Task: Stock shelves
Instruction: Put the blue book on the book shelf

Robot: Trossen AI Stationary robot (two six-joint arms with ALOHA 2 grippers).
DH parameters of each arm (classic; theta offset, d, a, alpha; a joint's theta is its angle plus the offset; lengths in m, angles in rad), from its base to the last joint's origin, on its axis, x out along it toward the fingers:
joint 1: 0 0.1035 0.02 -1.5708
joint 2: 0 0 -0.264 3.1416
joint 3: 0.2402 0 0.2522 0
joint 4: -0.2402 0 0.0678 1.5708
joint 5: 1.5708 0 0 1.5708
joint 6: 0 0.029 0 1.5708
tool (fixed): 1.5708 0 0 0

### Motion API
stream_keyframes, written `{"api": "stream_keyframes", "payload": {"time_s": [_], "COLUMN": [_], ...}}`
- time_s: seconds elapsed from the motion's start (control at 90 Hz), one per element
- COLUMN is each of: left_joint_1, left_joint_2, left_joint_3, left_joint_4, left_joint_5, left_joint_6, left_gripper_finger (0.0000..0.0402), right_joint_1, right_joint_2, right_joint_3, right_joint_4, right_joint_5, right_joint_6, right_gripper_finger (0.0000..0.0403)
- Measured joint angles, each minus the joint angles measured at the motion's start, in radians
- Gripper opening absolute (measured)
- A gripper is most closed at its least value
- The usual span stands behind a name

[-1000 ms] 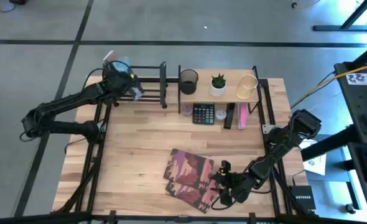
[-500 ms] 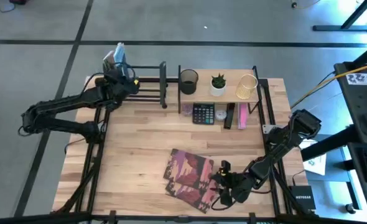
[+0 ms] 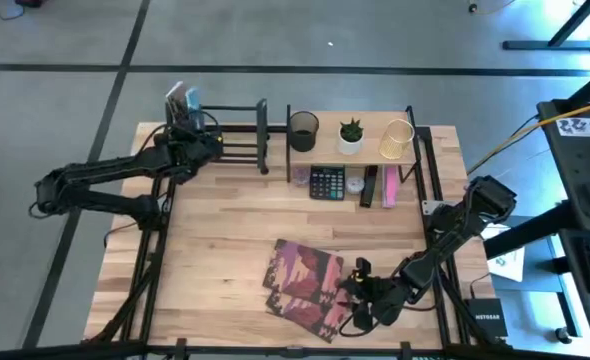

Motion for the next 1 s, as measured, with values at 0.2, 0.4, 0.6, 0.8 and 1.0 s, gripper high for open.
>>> {"api": "stream_keyframes", "payload": {"time_s": [0.2, 0.4, 0.6, 0.8, 1.0], "left_joint_1": [0.035, 0.038, 0.055, 0.07, 0.103], "left_joint_2": [-0.001, -0.015, -0.02, -0.02, -0.021], "left_joint_3": [0.0, 0.0, 0.0, 0.015, 0.056], "left_joint_4": [0.0, -0.001, -0.001, -0.003, 0.001], "left_joint_5": [0.068, 0.076, 0.086, 0.116, 0.191], "left_joint_6": [0.02, 0.022, 0.018, 0.019, 0.11], "left_gripper_finger": [0.0071, 0.0105, 0.0099, 0.008, 0.0079], "right_joint_1": [0.001, 0.002, 0.002, 0.002, 0.002], "right_joint_2": [0.0, 0.0, 0.0, 0.0, 0.0], "right_joint_3": [0.0, 0.0, 0.0, 0.0, 0.0], "right_joint_4": [0.004, 0.025, 0.028, 0.029, 0.026], "right_joint_5": [-0.009, -0.01, -0.011, -0.011, -0.001], "right_joint_6": [0.015, 0.015, 0.014, 0.014, 0.007], "right_gripper_finger": [0.0218, 0.0218, 0.0218, 0.0218, 0.0218]}}
